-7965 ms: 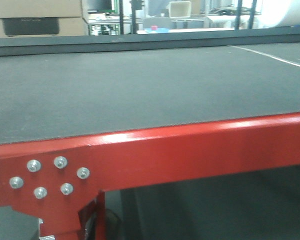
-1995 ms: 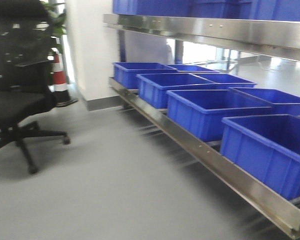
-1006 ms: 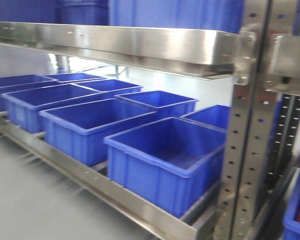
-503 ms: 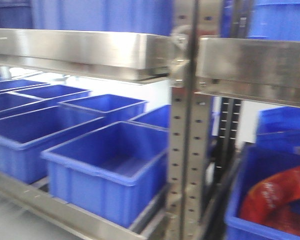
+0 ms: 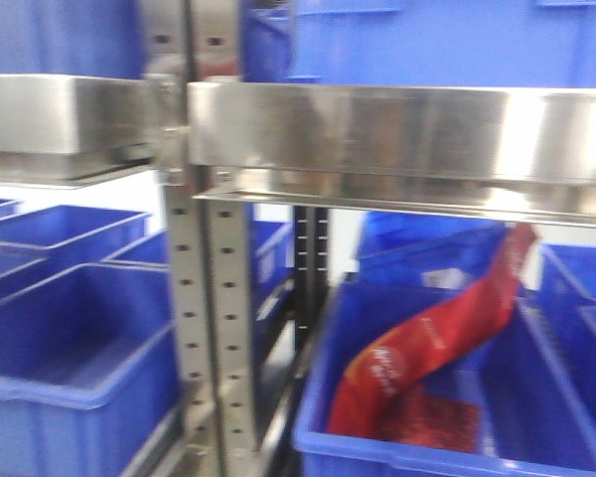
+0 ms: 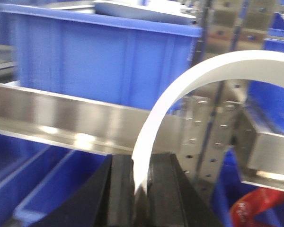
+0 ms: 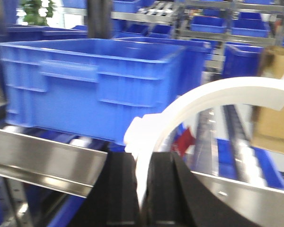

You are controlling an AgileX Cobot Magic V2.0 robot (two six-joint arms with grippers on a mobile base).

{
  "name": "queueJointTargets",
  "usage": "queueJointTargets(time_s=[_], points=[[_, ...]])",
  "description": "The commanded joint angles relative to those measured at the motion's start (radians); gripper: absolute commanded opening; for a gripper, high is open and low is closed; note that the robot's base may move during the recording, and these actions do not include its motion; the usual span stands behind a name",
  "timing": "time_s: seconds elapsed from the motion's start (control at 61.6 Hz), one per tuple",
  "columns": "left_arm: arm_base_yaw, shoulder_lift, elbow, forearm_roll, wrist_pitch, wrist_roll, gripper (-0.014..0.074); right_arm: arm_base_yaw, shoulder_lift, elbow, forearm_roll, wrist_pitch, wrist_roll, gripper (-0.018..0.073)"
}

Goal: Grab PVC pipe and place in blue bin
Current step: 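Drive the base past the table toward the shelves of blue bins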

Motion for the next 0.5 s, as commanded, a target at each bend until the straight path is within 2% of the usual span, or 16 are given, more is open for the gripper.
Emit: queueJointTargets(time_s=[0.0,0.487], points=[[0.003,-0.002,-0.001,-0.006,-0.028,-0.002,-0.0111,-0.001,-0.002,0.0,-0.001,-0.026,0.001,-0.0169],[0.003,-0.002,-0.001,-0.006,-0.028,-0.002,-0.0111,-0.001,-0.002,0.0,-0.001,-0.026,0.001,-0.0169]])
